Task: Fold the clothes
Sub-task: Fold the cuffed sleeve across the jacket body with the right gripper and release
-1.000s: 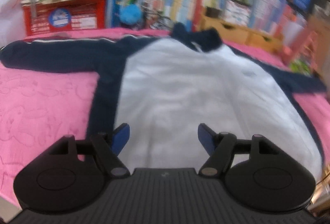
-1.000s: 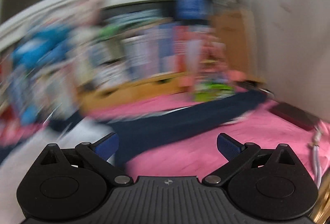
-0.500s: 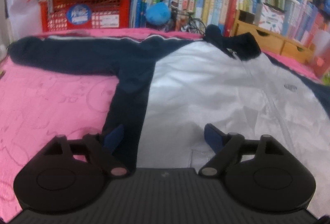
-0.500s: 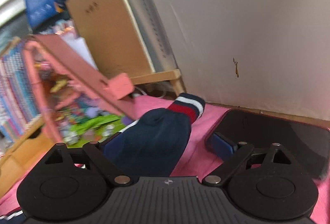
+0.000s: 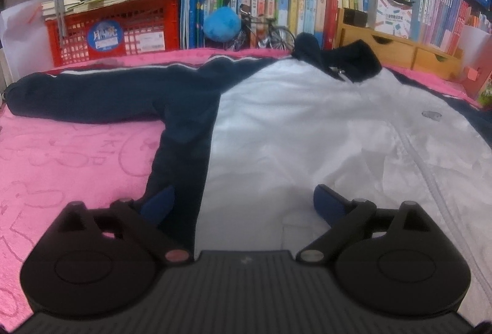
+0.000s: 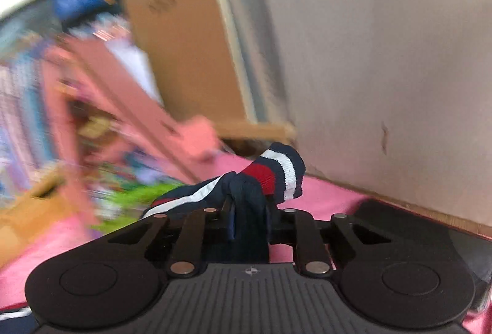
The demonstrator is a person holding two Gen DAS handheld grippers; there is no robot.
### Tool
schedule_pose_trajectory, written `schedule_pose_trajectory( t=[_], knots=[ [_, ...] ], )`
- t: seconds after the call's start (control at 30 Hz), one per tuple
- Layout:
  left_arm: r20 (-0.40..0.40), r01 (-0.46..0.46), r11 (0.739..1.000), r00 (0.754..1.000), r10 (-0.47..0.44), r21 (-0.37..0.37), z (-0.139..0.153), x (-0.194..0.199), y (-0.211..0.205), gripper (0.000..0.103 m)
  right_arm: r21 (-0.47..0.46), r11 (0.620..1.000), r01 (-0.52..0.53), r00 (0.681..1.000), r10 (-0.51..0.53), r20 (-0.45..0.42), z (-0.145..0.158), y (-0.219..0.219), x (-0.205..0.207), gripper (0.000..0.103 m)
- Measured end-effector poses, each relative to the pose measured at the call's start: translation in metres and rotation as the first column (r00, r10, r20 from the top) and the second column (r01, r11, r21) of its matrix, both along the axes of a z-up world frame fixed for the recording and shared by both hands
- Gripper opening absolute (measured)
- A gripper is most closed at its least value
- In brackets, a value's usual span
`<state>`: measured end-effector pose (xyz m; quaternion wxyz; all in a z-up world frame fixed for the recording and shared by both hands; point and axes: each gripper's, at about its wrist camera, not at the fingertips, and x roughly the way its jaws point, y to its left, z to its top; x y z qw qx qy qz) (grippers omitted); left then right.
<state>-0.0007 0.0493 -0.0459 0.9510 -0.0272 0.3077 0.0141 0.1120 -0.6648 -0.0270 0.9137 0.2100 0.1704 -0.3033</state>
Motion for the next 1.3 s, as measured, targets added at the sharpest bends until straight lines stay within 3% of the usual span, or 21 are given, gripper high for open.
schedule_pose_trajectory(
  t=[0.1, 0.2, 0.27, 0.33, 0.4, 0.53, 0.6, 0.67, 0.73, 0.8, 0.87, 0.9, 1.03, 1.1, 1.2, 1.3],
  knots=[
    [0.01, 0.002, 1.0, 1.0, -0.002, -0.022, 0.0, -0.001, 0.002, 0.098, -0.084, 0.984, -0.158, 0.982, 0.165, 0.089, 0.039, 0.069, -0.012, 0.018],
    [0.023, 0.003, 0.999, 1.0, -0.002, -0.054, 0.0, -0.003, 0.007, 0.098, -0.224, 0.904, -0.365, 0.907, 0.399, 0.136, 0.077, 0.168, -0.013, 0.017],
    [0.032, 0.004, 0.997, 0.999, -0.002, -0.076, 0.0, -0.004, 0.01, 0.098, -0.268, 0.818, -0.51, 0.818, 0.557, 0.144, 0.089, 0.235, -0.006, 0.017],
    [0.041, 0.006, 0.995, 0.999, -0.002, -0.1, 0.0, -0.005, 0.013, 0.098, -0.271, 0.712, -0.648, 0.709, 0.694, 0.128, 0.088, 0.3, 0.006, 0.017],
    [0.05, 0.011, 0.992, 0.999, -0.005, -0.124, -0.001, -0.006, 0.015, 0.099, -0.255, 0.613, -0.748, 0.615, 0.784, 0.079, 0.075, 0.36, 0.019, 0.017],
    [0.056, 0.018, 0.99, 0.998, -0.011, -0.139, -0.001, -0.007, 0.016, 0.099, -0.163, 0.468, -0.869, 0.482, 0.874, -0.059, 0.03, 0.451, 0.049, 0.019],
    [0.061, 0.021, 0.988, 0.998, -0.012, -0.15, -0.001, -0.007, 0.017, 0.099, -0.127, 0.409, -0.904, 0.425, 0.891, -0.157, 0.009, 0.485, 0.05, 0.029],
    [0.071, 0.023, 0.984, 0.997, -0.01, -0.174, -0.001, -0.009, 0.021, 0.099, -0.085, 0.362, -0.928, 0.371, 0.91, -0.187, -0.003, 0.499, 0.045, 0.069],
    [0.091, -0.016, 0.973, 0.995, 0.038, -0.229, 0.004, -0.015, 0.031, 0.095, -0.054, 0.33, -0.943, 0.334, 0.923, -0.19, -0.009, 0.501, 0.037, 0.073],
    [0.117, -0.047, 0.962, 0.99, 0.08, -0.268, 0.018, -0.019, 0.04, 0.093, -0.045, 0.331, -0.943, 0.334, 0.927, -0.169, -0.003, 0.485, 0.027, 0.076],
    [0.154, 0.001, 0.971, 0.987, 0.037, -0.241, 0.038, -0.013, 0.04, 0.093, -0.055, 0.361, -0.931, 0.365, 0.919, -0.148, 0.005, 0.457, 0.012, 0.087],
    [0.179, 0.022, 0.973, 0.984, 0.02, -0.228, 0.049, -0.009, 0.038, 0.094, -0.062, 0.377, -0.924, 0.382, 0.914, -0.138, 0.009, 0.442, 0.004, 0.088],
    [0.251, 0.207, 0.955, 0.956, -0.151, -0.212, 0.08, 0.024, 0.01, 0.096, -0.127, 0.516, -0.847, 0.531, 0.829, -0.173, 0.01, 0.392, -0.016, 0.088],
    [0.256, 0.275, 0.95, 0.938, -0.232, -0.147, 0.087, 0.047, -0.018, 0.096, -0.098, 0.562, -0.821, 0.571, 0.809, -0.143, 0.005, 0.364, -0.028, 0.088],
    [0.229, 0.323, 0.94, 0.928, -0.293, -0.109, 0.088, 0.094, -0.059, 0.096, -0.032, 0.613, -0.789, 0.614, 0.786, -0.07, -0.004, 0.329, -0.044, 0.088],
    [0.141, 0.322, 0.946, 0.939, -0.313, -0.047, 0.081, 0.145, -0.102, 0.096, 0.004, 0.661, -0.751, 0.66, 0.75, -0.038, -0.015, 0.305, -0.056, 0.088]
  ],
)
